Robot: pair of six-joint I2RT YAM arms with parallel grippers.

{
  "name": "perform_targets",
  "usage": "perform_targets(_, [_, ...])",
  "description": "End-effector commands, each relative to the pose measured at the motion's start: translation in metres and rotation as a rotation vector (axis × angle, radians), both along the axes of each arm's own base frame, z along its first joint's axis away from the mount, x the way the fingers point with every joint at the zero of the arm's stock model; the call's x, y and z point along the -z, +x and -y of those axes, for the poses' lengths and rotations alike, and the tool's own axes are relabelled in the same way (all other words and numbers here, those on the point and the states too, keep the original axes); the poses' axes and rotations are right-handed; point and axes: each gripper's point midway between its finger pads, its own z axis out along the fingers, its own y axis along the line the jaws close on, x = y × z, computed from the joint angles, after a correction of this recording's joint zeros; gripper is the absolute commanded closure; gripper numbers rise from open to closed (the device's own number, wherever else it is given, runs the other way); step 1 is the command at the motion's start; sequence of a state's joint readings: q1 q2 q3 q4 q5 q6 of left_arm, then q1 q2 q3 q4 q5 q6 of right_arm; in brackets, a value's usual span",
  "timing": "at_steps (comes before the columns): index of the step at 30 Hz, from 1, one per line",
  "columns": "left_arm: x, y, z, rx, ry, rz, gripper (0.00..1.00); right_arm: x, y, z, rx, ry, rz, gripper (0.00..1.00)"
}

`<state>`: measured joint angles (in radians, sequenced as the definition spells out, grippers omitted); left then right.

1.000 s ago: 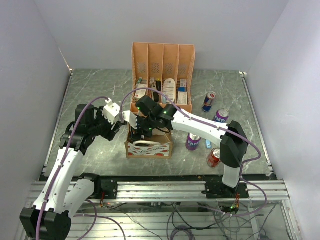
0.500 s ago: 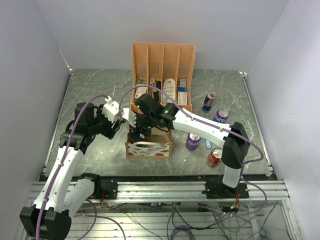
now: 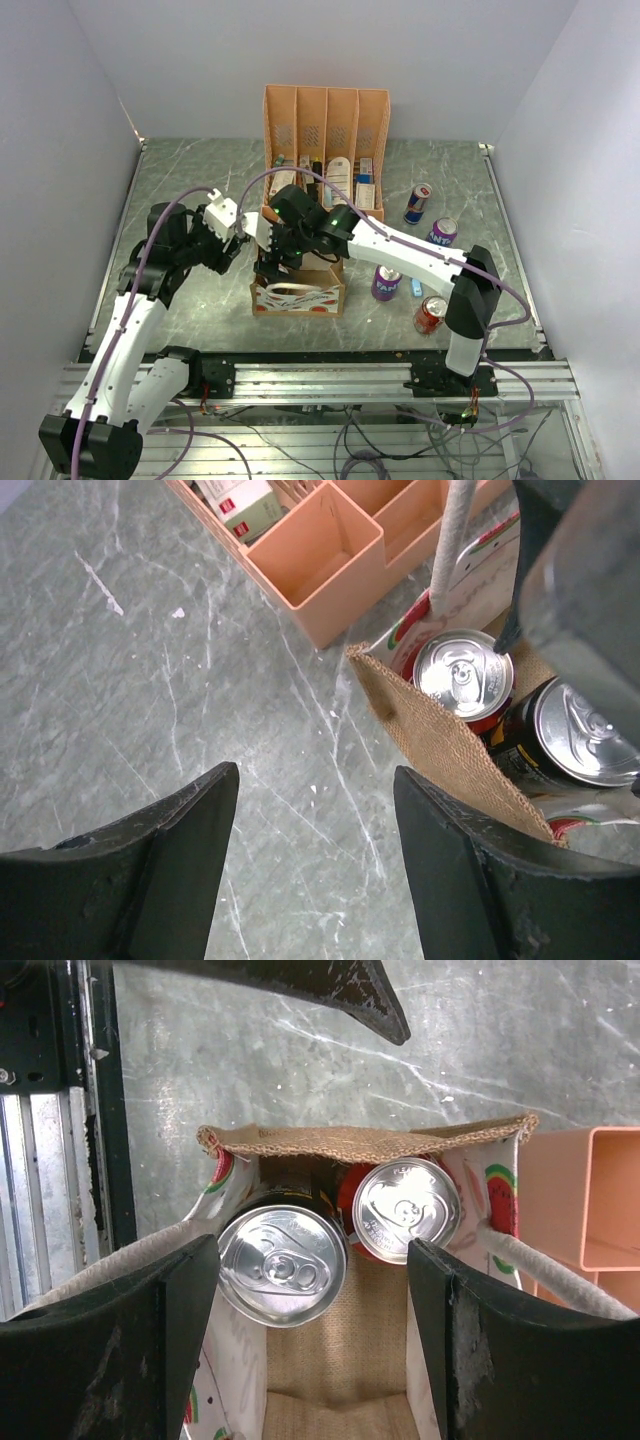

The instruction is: Place the beverage into the canvas bag

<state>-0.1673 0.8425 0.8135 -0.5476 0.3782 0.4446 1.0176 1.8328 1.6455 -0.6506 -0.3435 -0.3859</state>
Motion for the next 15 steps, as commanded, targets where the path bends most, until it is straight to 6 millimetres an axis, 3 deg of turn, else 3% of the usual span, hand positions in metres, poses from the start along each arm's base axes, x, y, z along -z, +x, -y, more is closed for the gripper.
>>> perform_targets(1, [-0.013,0.000,0.003,0.019,-0.010,0.021,0.25,-0.064,0.011,-0.011,-0.001,0.142,0.117,0.25])
perform_targets(8, [-0.025,0.006,-0.004,-0.067,-0.040,0.030,0.23,-0.087,0.019,0.000,0.035,0.179,0.155,0.26])
perform_targets(15, [-0.045,0.016,-0.016,-0.154,-0.050,0.097,0.20,-0.104,0.044,0.044,0.128,0.219,0.159,0.26])
